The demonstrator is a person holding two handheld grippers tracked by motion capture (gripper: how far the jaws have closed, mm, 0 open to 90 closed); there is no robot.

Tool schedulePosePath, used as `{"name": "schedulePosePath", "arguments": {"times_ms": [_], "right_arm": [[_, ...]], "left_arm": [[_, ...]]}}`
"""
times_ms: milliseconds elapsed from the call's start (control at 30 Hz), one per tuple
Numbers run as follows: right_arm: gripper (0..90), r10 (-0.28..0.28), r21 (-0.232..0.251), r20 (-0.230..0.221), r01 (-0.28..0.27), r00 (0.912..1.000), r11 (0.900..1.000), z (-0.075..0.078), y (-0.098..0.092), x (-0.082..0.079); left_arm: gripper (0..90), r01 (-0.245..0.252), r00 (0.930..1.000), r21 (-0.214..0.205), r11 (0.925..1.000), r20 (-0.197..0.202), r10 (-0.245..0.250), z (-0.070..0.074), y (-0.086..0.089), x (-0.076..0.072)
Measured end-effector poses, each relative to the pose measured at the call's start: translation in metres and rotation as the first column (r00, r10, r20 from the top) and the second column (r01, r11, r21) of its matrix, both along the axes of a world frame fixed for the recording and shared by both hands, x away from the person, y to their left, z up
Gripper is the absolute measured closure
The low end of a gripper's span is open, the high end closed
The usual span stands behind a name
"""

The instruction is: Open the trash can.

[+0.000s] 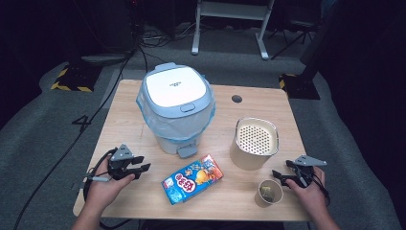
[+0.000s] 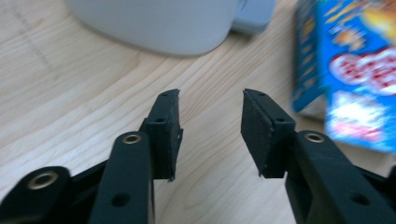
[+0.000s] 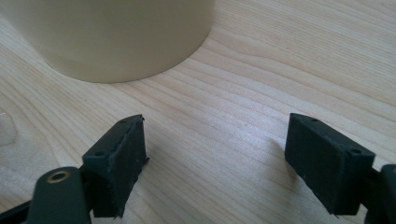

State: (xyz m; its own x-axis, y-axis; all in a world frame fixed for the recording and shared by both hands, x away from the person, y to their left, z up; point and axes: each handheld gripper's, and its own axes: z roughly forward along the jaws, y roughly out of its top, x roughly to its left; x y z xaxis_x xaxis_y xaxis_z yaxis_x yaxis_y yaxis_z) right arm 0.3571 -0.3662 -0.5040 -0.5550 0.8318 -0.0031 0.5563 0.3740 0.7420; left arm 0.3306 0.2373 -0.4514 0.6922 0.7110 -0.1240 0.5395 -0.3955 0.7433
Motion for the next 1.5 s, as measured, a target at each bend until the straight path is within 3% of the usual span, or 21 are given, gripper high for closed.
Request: {"name": "schedulePosePath", "arguments": {"times_ms": [233,267,367,600,767,933,1033,1167,1200,1233,1300,1467,1500], "right_arm": [[20.7,0.000,0.000,0.000,0.000,1.0000,1.0000,0.000,0.000,0.000],[20.7,0.000,0.000,0.000,0.000,1.0000,1.0000,0.000,0.000,0.000],[20.7,0.000,0.000,0.001,0.000,1.0000,1.0000,0.000,0.000,0.000],[20.7,0.000,0.000,0.001,0.000,1.0000,1.0000,0.000,0.000,0.000],[20.7,0.000,0.000,0.001,0.000,1.0000,1.0000,0.000,0.000,0.000],[20.7,0.000,0.000,0.001,0.000,1.0000,1.0000,0.000,0.000,0.000],[20.7,0.000,0.000,0.001,0.000,1.0000,1.0000,0.000,0.000,0.000],[20.7,0.000,0.000,0.001,0.000,1.0000,1.0000,0.000,0.000,0.000],[20.7,0.000,0.000,0.001,0.000,1.0000,1.0000,0.000,0.000,0.000],[20.7,-0.001,0.001,0.001,0.001,1.0000,1.0000,0.000,0.000,0.000],[20.7,0.000,0.000,0.001,0.000,1.0000,1.0000,0.000,0.000,0.000],[20.7,0.000,0.000,0.001,0.000,1.0000,1.0000,0.000,0.000,0.000],[20.7,0.000,0.000,0.001,0.000,1.0000,1.0000,0.000,0.000,0.000]], "left_arm": [[66.8,0.042,0.9985,-0.031,0.9986,0.037,-0.041,0.041,-0.003,0.004],[68.4,0.042,0.9985,-0.031,0.9986,0.037,-0.041,0.041,-0.003,0.004],[73.1,0.068,0.9965,-0.060,0.9958,0.051,-0.065,0.064,-0.004,0.008],[82.3,0.147,0.9845,-0.079,0.9860,0.108,-0.138,0.100,-0.012,0.017],[87.6,0.179,0.9773,-0.109,0.9778,0.134,-0.164,0.116,-0.016,0.024],[89.8,0.211,0.9671,-0.163,0.9639,0.178,-0.181,0.132,-0.018,0.030],[90.0,0.234,0.9600,-0.169,0.9575,0.197,-0.199,0.140,-0.020,0.032],[90.0,0.275,0.9476,-0.196,0.9414,0.221,-0.231,0.152,-0.024,0.036],[90.0,0.275,0.9476,-0.196,0.9414,0.221,-0.231,0.152,-0.024,0.036],[90.0,0.289,0.9432,-0.225,0.9305,0.233,-0.236,0.157,-0.026,0.038],[90.0,0.298,0.9380,-0.234,0.9253,0.251,-0.239,0.161,-0.028,0.040],[90.0,0.321,0.9266,-0.295,0.9002,0.295,-0.234,0.169,-0.033,0.042],[90.0,0.321,0.9266,-0.295,0.9002,0.295,-0.234,0.169,-0.033,0.042]]}}
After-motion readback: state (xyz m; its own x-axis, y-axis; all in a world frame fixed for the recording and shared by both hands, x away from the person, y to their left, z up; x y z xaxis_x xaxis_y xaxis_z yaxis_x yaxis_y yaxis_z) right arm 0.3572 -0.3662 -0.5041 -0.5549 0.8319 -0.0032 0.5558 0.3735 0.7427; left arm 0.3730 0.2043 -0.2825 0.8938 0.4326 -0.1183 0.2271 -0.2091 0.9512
